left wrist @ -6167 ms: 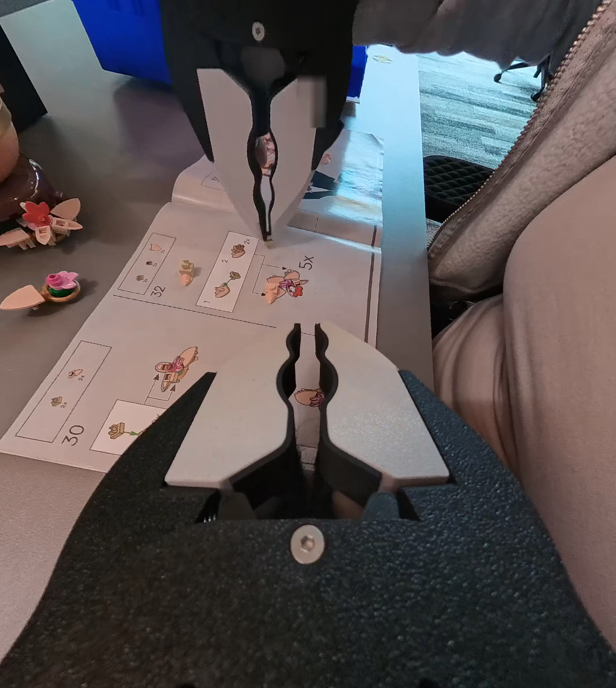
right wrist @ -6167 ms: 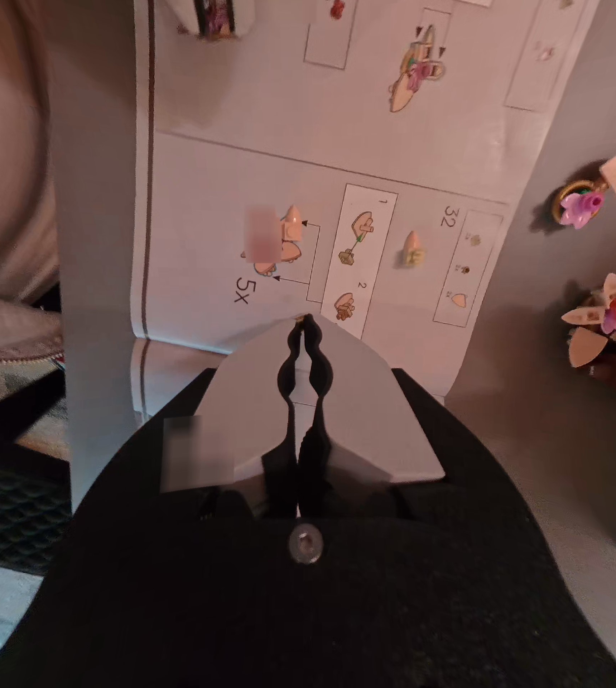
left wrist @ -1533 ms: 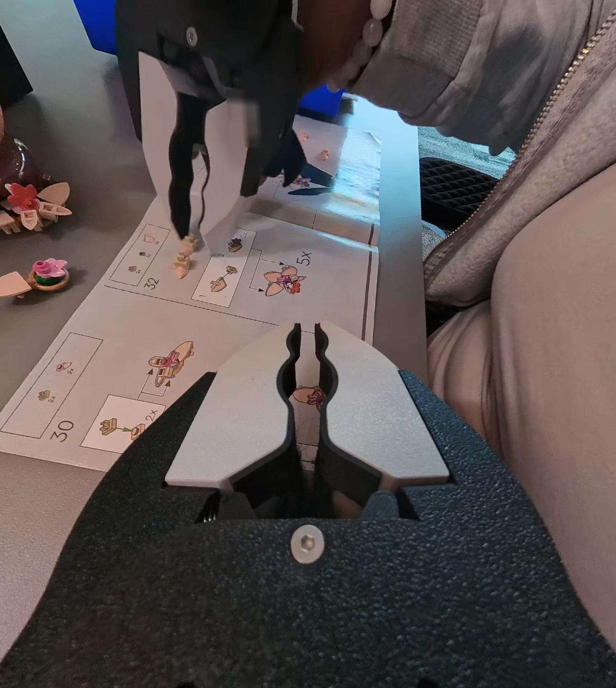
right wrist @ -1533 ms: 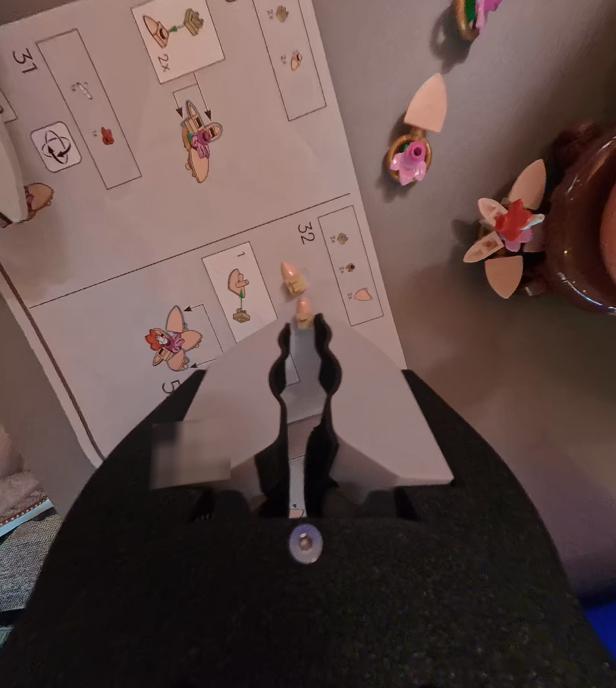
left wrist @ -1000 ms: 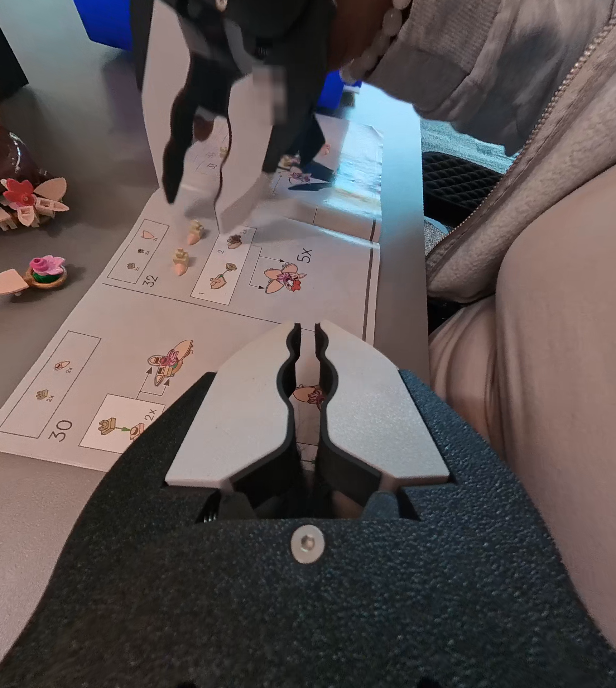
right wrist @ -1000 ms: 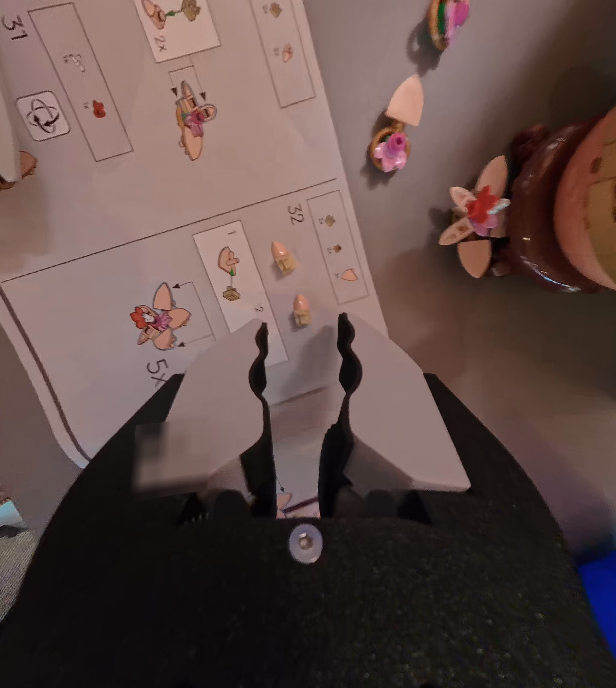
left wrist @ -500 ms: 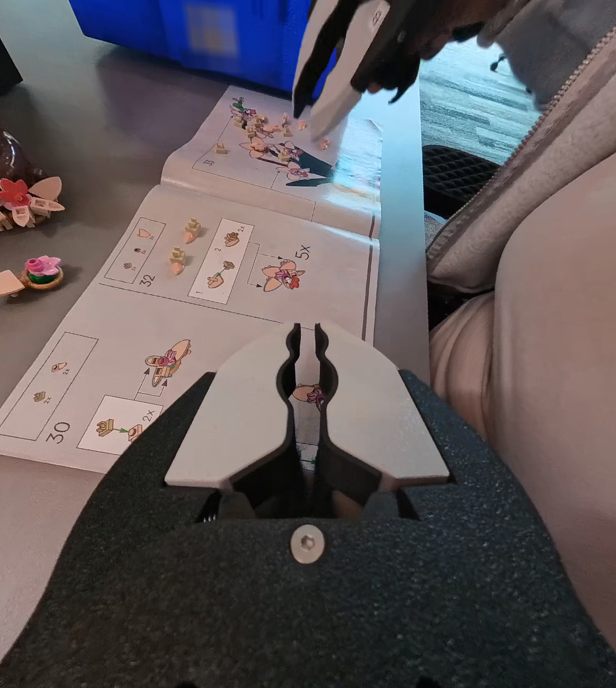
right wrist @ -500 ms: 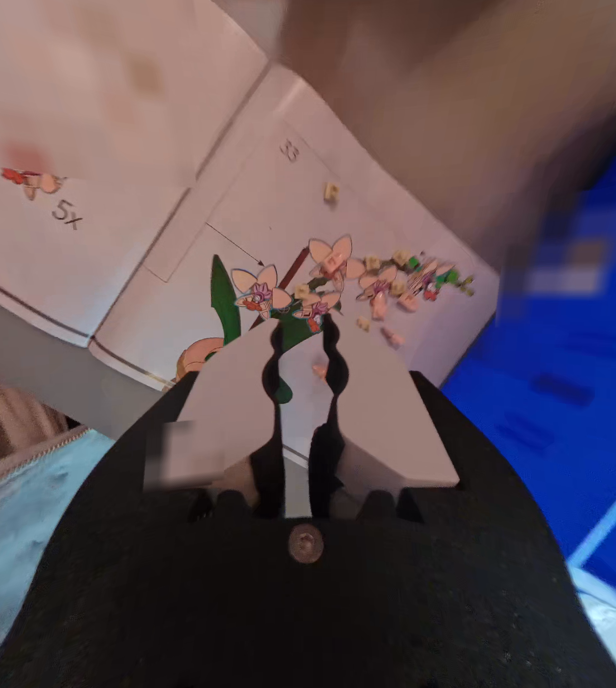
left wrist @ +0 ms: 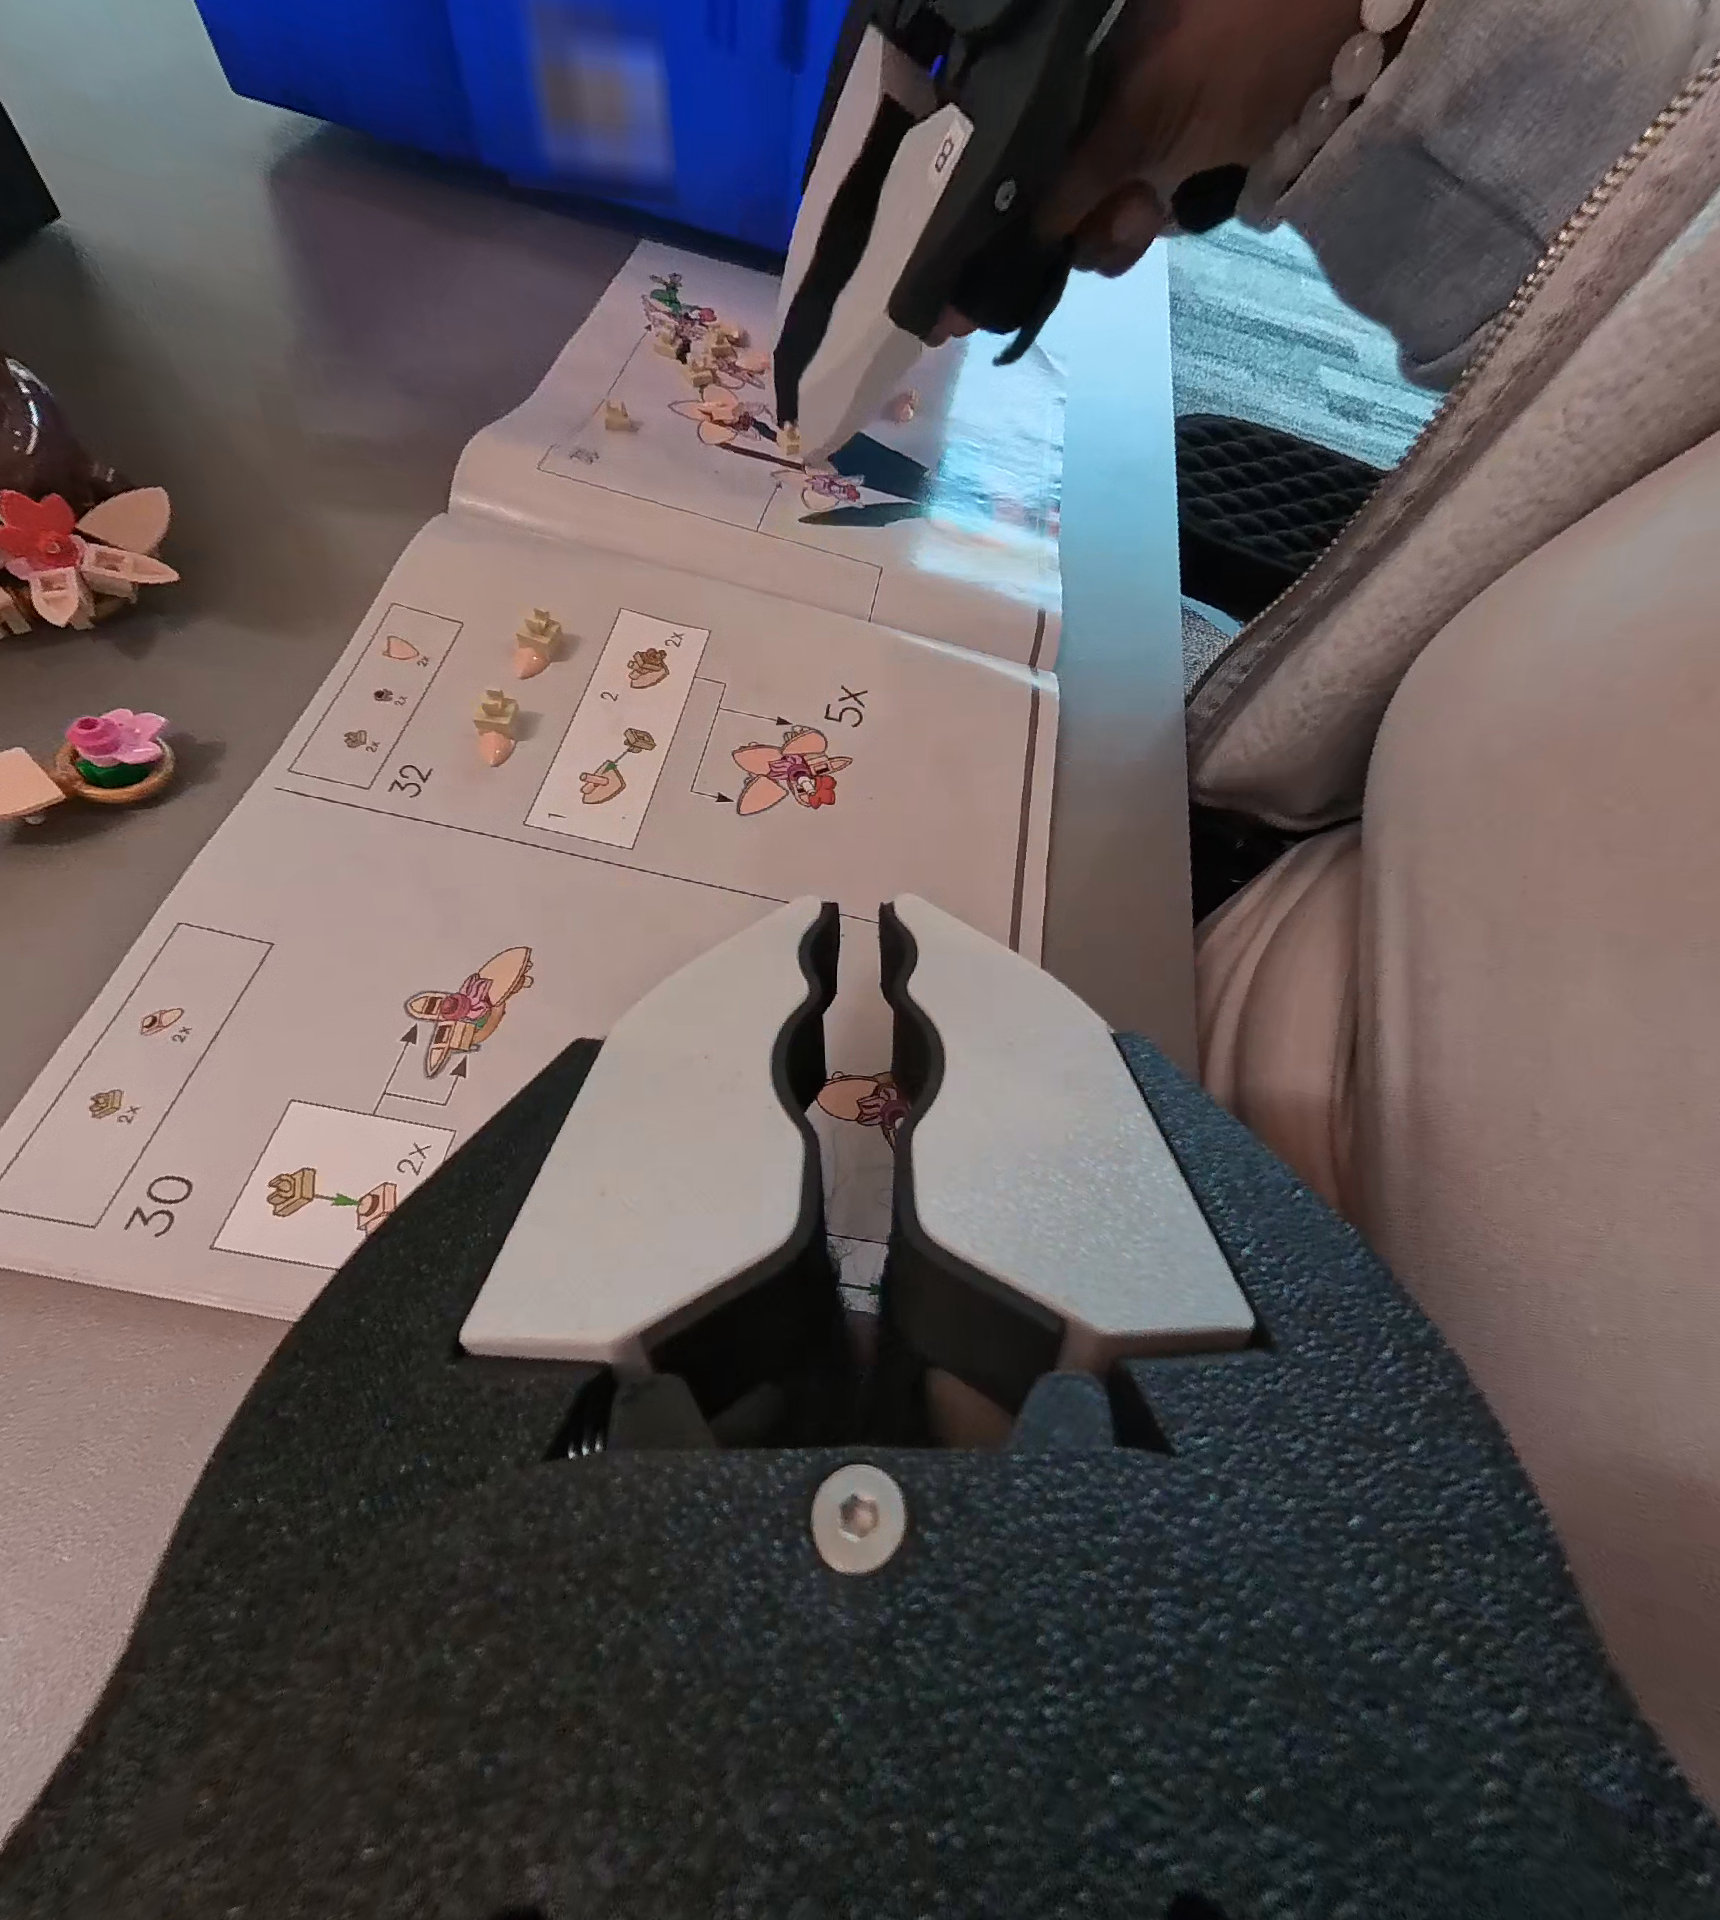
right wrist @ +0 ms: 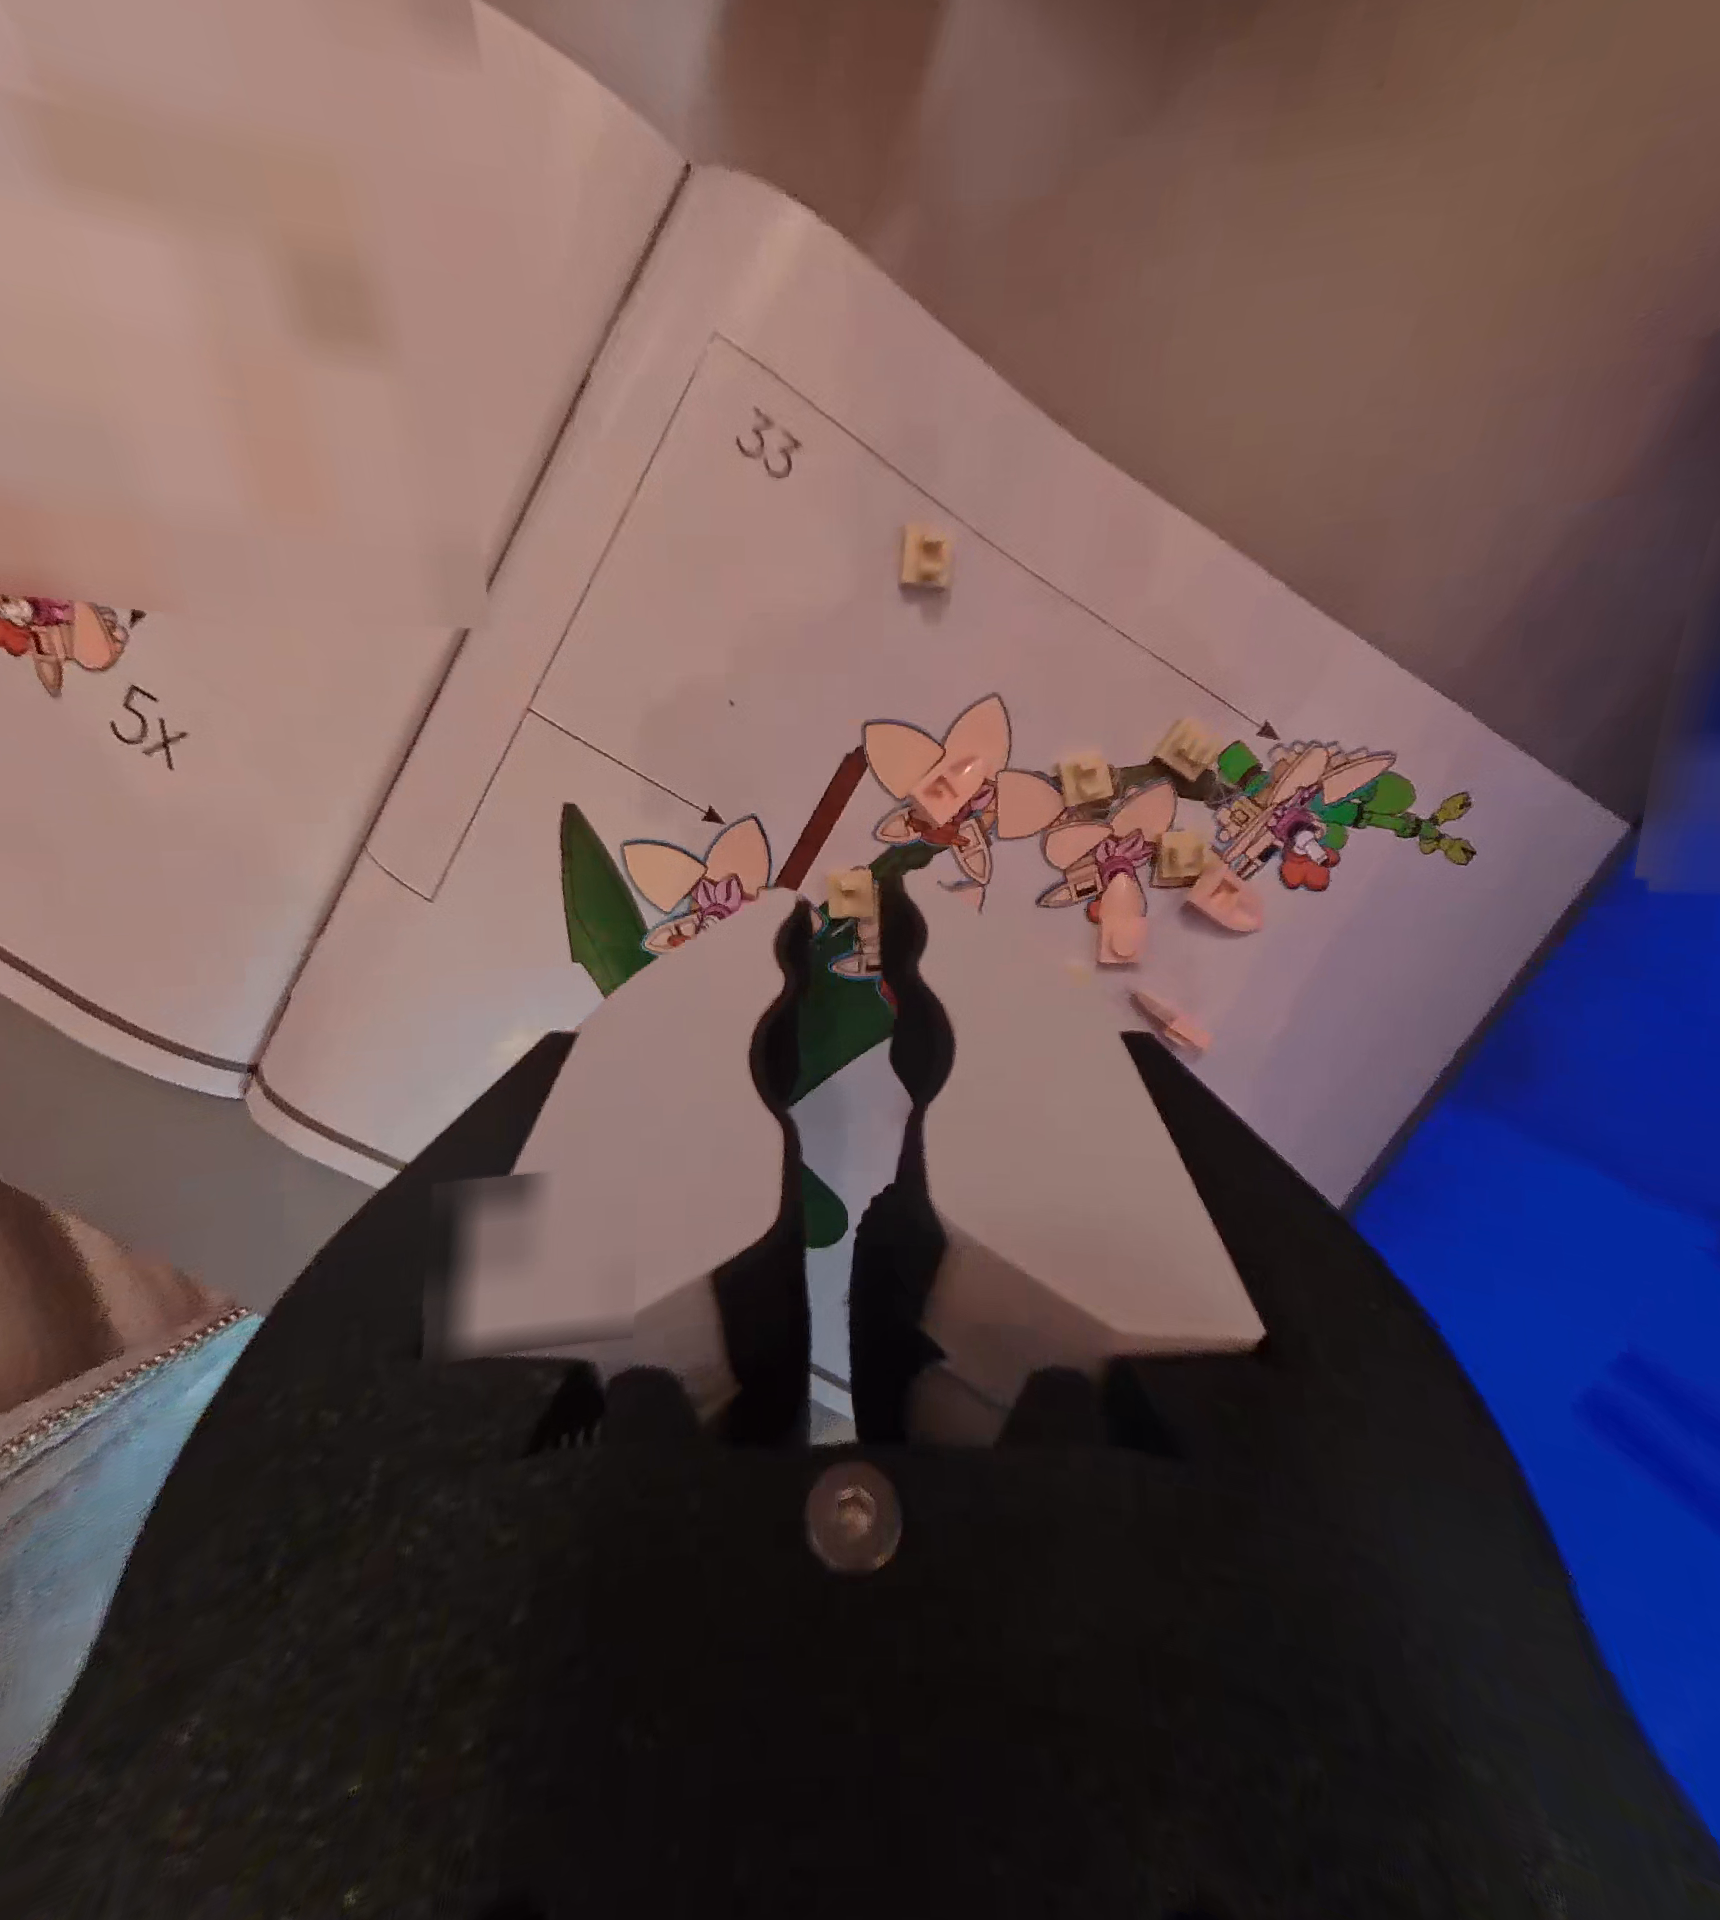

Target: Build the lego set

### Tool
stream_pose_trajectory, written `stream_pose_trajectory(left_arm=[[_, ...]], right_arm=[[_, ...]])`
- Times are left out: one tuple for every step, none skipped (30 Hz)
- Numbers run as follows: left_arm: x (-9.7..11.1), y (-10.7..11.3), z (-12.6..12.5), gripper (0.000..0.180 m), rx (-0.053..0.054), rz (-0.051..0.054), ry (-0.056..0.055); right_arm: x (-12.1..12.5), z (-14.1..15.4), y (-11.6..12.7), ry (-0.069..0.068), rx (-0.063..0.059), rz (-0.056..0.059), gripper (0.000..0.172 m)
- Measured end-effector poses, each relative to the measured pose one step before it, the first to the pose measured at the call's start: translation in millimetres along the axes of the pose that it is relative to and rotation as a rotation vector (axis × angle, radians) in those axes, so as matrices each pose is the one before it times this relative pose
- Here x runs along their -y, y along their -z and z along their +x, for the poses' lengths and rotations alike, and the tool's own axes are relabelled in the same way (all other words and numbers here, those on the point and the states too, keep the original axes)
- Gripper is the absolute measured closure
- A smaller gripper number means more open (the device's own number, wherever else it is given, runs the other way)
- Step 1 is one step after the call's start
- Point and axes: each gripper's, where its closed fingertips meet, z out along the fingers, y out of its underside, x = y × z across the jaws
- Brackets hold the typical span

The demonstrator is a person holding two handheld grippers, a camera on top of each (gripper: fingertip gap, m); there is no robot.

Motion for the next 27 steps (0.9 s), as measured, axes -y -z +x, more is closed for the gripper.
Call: stream_pose_trajectory(left_arm=[[0.24, 0.07, -0.03, 0.173, -0.0013, 0.0011, 0.0019], [0.11, 0.17, -0.12, 0.173, -0.0004, 0.0016, 0.0014], [0.30, 0.29, 0.06, 0.173, 0.0000, 0.0025, 0.0002], [0.24, 0.19, -0.09, 0.173, 0.0001, 0.0024, -0.0003], [0.12, 0.12, 0.00, 0.173, 0.0002, 0.0007, 0.0001], [-0.16, -0.04, -0.06, 0.173, 0.0001, -0.0009, 0.0005], [-0.13, -0.20, -0.03, 0.173, 0.0001, -0.0014, 0.0001], [-0.10, -0.06, 0.02, 0.173, 0.0005, -0.0011, -0.0008], [-0.07, -0.07, 0.03, 0.173, 0.0003, -0.0009, -0.0010], [-0.05, -0.03, 0.01, 0.173, 0.0002, -0.0006, -0.0004], [0.01, 0.03, -0.02, 0.173, 0.0006, 0.0004, -0.0001], [0.16, 0.18, -0.08, 0.173, 0.0006, 0.0016, -0.0003], [0.34, 0.24, -0.06, 0.173, 0.0004, 0.0025, 0.0002], [0.25, 0.25, -0.12, 0.173, 0.0006, 0.0026, 0.0009], [0.25, 0.16, -0.13, 0.173, 0.0008, 0.0021, 0.0012], [0.22, 0.15, -0.13, 0.173, 0.0001, 0.0015, 0.0010], [0.06, 0.05, -0.04, 0.173, -0.0006, 0.0005, 0.0012], [-0.09, -0.05, -0.05, 0.173, -0.0005, -0.0006, 0.0015], [-0.02, 0.03, -0.03, 0.173, -0.0004, -0.0003, 0.0007], [0.06, 0.00, 0.13, 0.173, -0.0006, 0.0008, -0.0004], [0.17, 0.09, 0.13, 0.173, -0.0008, 0.0012, -0.0001], [0.05, 0.18, -0.03, 0.173, -0.0005, 0.0012, 0.0006], [0.19, 0.14, 0.05, 0.173, -0.0004, 0.0014, 0.0006], [0.25, 0.07, 0.01, 0.173, -0.0007, 0.0016, 0.0006], [0.04, 0.12, -0.02, 0.173, 0.0001, 0.0010, 0.0009], [0.03, 0.04, -0.08, 0.173, 0.0003, 0.0004, 0.0004], [-0.03, -0.02, -0.04, 0.173, -0.0002, -0.0006, 0.0001]], right_arm=[[1.28, -0.13, -0.36, -0.0076, 0.0040, 0.0099, 0.163], [-0.41, -0.25, -0.53, -0.0014, 0.0048, -0.0026, 0.165], [0.25, -0.36, 0.07, 0.0065, 0.0042, 0.0022, 0.166], [0.45, -0.67, 0.12, 0.0105, 0.0017, -0.0007, 0.166], [2.73, -4.37, 0.99, 0.0105, 0.0193, 0.0065, 0.166], [7.57, -9.32, 2.14, 0.0140, 0.0385, 0.0272, 0.166], [11.42, -14.10, 2.16, 0.0368, 0.0528, 0.0445, 0.166], [12.01, -17.44, 0.31, 0.0645, 0.0608, 0.0391, 0.166], [10.83, -16.98, -3.22, 0.0767, 0.0493, 0.0232, 0.166], [9.04, -13.62, -6.15, 0.0734, 0.0265, 0.0056, 0.166], [7.07, -11.40, -7.92, 0.0664, 0.0182, -0.0077, 0.166], [6.16, -9.83, -8.66, 0.0542, 0.0197, -0.0096, 0.166], [4.55, -7.73, -8.45, 0.0393, 0.0194, -0.0115, 0.166], [3.92, -5.22, -7.61, 0.0239, 0.0166, -0.0066, 0.166], [3.32, -4.17, -6.53, 0.0148, 0.0183, -0.0014, 0.166], [1.56, -3.26, -5.18, 0.0115, 0.0169, -0.0055, 0.166], [0.35, -1.76, -3.72, 0.0099, 0.0076, -0.0086, 0.165], [-0.77, -0.25, -2.41, 0.0096, -0.0015, -0.0119, 0.163], [-0.72, 0.27, -0.96, 0.0075, -0.0043, -0.0072, 0.159], [-0.06, -0.20, 0.57, 0.0042, 0.0006, -0.0001, 0.154], [-1.42, -0.03, 0.54, 0.0024, -0.0007, -0.0072, 0.154], [-0.68, 0.34, 0.61, -0.0002, -0.0029, 0.0002, 0.154], [-0.65, -0.23, 0.48, 0.0005, 0.0009, 0.0020, 0.153], [-0.75, -0.45, 1.00, 0.0003, 0.0020, 0.0031, 0.152], [-0.82, 0.81, 1.45, -0.0029, -0.0050, 0.0049, 0.152], [-0.50, 1.23, 1.77, -0.0038, -0.0062, 0.0075, 0.153], [-1.04, 0.56, 2.33, -0.0049, -0.0009, 0.0059, 0.153]])
